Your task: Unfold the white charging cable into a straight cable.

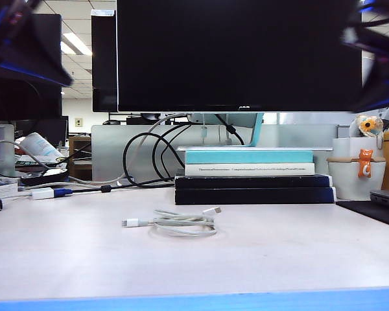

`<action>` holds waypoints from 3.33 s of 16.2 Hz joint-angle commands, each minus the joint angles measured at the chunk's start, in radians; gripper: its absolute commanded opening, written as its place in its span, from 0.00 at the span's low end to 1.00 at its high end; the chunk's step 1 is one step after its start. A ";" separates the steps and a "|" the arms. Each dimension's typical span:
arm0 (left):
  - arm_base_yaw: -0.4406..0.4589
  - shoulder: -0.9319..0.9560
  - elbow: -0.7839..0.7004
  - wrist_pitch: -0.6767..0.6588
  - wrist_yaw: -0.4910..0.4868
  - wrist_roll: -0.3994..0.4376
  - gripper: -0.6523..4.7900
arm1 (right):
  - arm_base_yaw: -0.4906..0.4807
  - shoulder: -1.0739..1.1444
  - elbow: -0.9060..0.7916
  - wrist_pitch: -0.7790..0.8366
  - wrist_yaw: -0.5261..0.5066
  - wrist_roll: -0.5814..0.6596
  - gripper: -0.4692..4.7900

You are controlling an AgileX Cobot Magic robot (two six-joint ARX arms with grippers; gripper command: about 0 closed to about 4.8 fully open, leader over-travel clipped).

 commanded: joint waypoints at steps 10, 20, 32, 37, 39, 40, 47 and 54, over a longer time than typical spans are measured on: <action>-0.136 0.097 0.083 -0.209 -0.232 0.098 0.11 | 0.061 0.443 0.393 -0.330 -0.349 -0.175 0.07; -0.136 0.128 0.083 -0.228 -0.163 0.010 0.52 | 0.127 0.785 0.768 -0.665 -0.343 -0.446 0.40; -0.136 0.128 0.083 -0.217 -0.140 0.012 0.52 | 0.209 0.895 0.840 -0.698 -0.290 -0.537 0.42; -0.136 0.128 0.083 -0.234 -0.137 0.013 0.52 | 0.255 0.947 0.878 -0.677 -0.256 -0.534 0.42; -0.136 0.129 0.083 -0.249 -0.138 0.013 0.52 | 0.270 0.976 0.903 -0.679 -0.219 -0.534 0.42; -0.136 0.128 0.083 -0.255 -0.137 0.013 0.52 | 0.274 0.984 0.911 -0.683 -0.197 -0.536 0.42; -0.136 0.128 0.083 -0.265 -0.137 0.013 0.52 | 0.273 0.988 0.914 -0.741 -0.150 -0.569 0.42; -0.136 0.128 0.083 -0.261 -0.125 0.013 0.52 | 0.274 0.988 0.914 -0.719 -0.161 -0.560 0.42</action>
